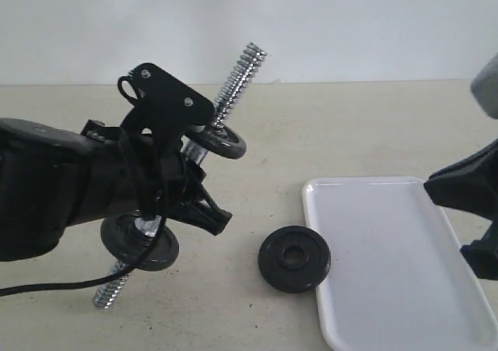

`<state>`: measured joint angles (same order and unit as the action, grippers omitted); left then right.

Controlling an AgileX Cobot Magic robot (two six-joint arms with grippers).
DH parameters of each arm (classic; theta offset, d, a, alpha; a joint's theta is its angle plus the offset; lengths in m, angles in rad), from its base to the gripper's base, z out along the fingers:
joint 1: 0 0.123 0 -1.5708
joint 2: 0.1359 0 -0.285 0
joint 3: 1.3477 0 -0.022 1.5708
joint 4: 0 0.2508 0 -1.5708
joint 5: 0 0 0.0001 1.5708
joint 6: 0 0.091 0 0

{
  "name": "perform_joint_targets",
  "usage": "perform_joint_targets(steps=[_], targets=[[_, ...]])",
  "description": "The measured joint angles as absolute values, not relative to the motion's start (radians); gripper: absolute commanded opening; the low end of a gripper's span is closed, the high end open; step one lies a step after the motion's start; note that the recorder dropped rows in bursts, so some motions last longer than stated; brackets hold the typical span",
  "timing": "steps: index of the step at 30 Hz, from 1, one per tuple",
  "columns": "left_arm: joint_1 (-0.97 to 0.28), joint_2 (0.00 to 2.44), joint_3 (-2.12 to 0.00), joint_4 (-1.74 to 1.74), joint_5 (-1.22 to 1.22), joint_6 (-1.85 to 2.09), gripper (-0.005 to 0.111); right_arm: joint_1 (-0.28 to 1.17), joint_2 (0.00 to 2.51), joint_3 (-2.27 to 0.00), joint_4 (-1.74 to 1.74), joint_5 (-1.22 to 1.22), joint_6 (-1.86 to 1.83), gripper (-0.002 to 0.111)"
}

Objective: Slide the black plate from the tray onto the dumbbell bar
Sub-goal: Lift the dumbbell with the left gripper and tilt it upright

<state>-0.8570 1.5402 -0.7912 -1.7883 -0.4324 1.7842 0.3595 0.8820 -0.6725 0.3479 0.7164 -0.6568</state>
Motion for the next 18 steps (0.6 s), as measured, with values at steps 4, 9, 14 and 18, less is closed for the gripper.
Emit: perform_joint_targets(steps=[4, 9, 14, 18], targets=[[-0.857, 1.484, -0.743, -1.788, -0.442, 1.786, 0.004, 0.359, 0.979, -0.689, 0.346, 0.758, -0.644, 0.000], [-0.857, 1.430, -0.682, -1.788, -0.456, 1.792, 0.004, 0.359, 1.110, -0.763, 0.346, 0.851, -0.626, 0.000], [-0.857, 1.406, -0.635, -1.788, -0.478, 1.802, 0.004, 0.359, 1.198, -0.813, 0.357, 0.878, -0.624, 0.000], [-0.857, 1.396, -0.619, -1.788, -0.492, 1.815, 0.004, 0.428, 1.239, -0.828, 0.357, 0.876, -0.641, 0.000]])
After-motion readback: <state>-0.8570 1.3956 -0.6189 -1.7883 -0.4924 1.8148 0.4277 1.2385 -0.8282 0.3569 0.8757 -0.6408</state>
